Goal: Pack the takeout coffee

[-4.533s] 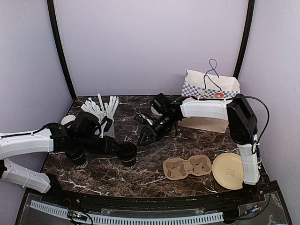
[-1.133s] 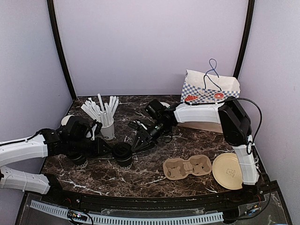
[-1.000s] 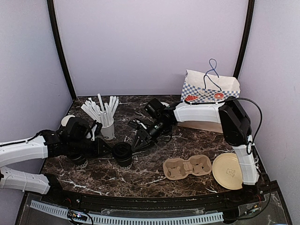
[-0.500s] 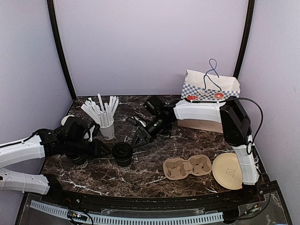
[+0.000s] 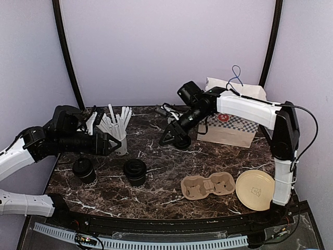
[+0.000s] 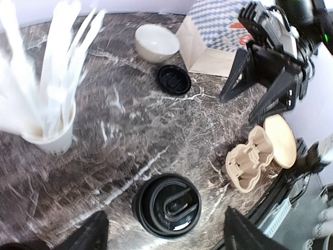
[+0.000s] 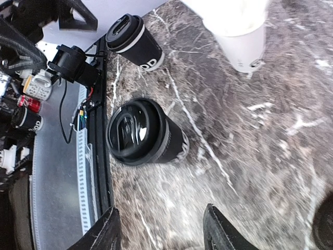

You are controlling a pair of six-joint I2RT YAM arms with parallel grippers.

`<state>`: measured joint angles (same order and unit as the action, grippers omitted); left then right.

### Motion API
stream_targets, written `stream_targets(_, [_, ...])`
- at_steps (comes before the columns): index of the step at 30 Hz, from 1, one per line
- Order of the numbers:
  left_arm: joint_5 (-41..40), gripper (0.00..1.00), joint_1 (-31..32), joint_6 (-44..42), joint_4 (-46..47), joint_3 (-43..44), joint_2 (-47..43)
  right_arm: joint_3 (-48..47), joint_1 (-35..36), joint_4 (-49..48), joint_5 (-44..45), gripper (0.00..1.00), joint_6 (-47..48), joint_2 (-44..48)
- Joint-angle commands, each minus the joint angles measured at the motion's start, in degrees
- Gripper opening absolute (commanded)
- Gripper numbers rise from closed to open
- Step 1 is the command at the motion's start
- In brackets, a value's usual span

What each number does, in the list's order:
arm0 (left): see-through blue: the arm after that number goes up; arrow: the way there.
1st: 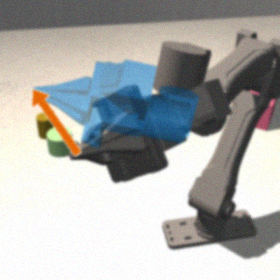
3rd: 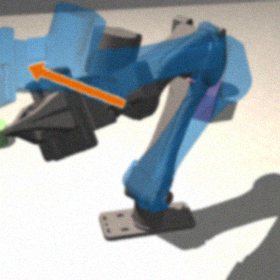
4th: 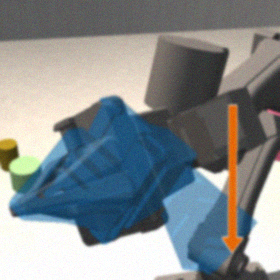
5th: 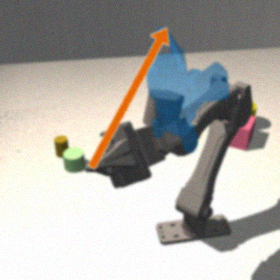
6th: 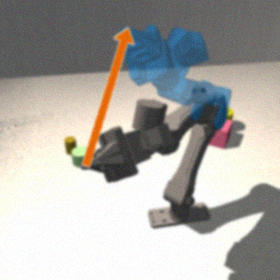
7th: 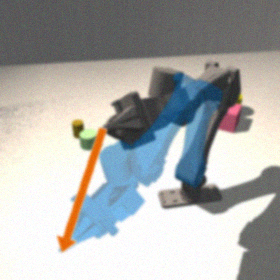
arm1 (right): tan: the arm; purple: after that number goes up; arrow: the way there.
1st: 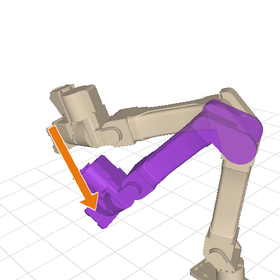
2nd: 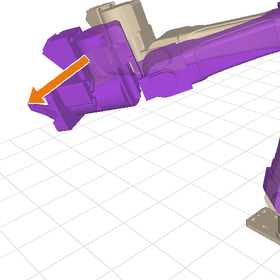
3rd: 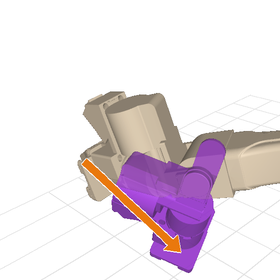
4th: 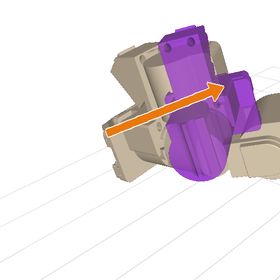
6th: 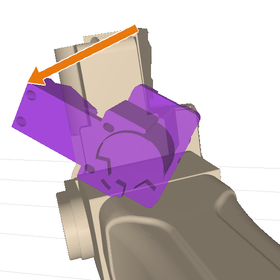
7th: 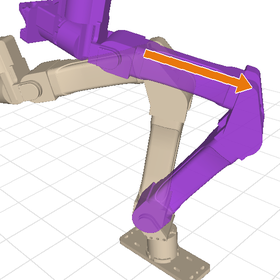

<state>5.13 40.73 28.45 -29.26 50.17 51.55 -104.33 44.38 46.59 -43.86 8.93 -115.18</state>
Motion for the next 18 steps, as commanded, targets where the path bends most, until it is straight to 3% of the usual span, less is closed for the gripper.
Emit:
stream_targets(1, [1.8, 0.82, 0.1, -16.3, -0.8, 4.5, 2.4, 5.7, -4.0, 3.8, 2.8, 0.52, 11.2, 7.7])
stream_targets(6, [10.1, 0.84, 1.9, -26.4, -3.1, 8.0, 8.2, 13.7, -7.2, 7.1, 5.4, 0.52, 18.4, 15.5])
stream_targets(11, [2.7, 0.87, 8.9, -33.0, -8.7, 10.8, 15.7, 22.3, -7.6, 6.6, 7.6, 0.61, 22.3, 23.2])
stream_targets(18, [-2.3, 0.99, 9.8, -34.1, -12.5, 14.0, 23.9, 27.3, -7.6, 4.9, 9.8, 0.65, 22.4, 27.5])
